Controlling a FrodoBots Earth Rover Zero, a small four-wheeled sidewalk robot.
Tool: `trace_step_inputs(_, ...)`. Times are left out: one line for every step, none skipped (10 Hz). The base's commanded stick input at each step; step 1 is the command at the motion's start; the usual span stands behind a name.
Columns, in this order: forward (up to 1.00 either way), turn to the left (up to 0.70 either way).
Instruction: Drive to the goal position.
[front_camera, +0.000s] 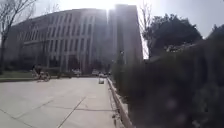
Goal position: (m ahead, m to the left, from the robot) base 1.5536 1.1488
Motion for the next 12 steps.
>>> trace_step_inputs(1.0,0.0)
trace_step_inputs(0.5,0.0)
trace_step_inputs(0.0,0.0)
trace_step_inputs(0.0,0.0)
trace_step_inputs(0.0,0.0)
trace_step_inputs(0.0,0.0)
trace_step_inputs(0.0,0.0)
trace_step_inputs(0.0,0.0)
trace_step_inputs(0.0,0.0)
trace_step_inputs(0.0,0.0)
trace_step_inputs(0.0,0.0)
trace_step_inputs(0.1,0.04)
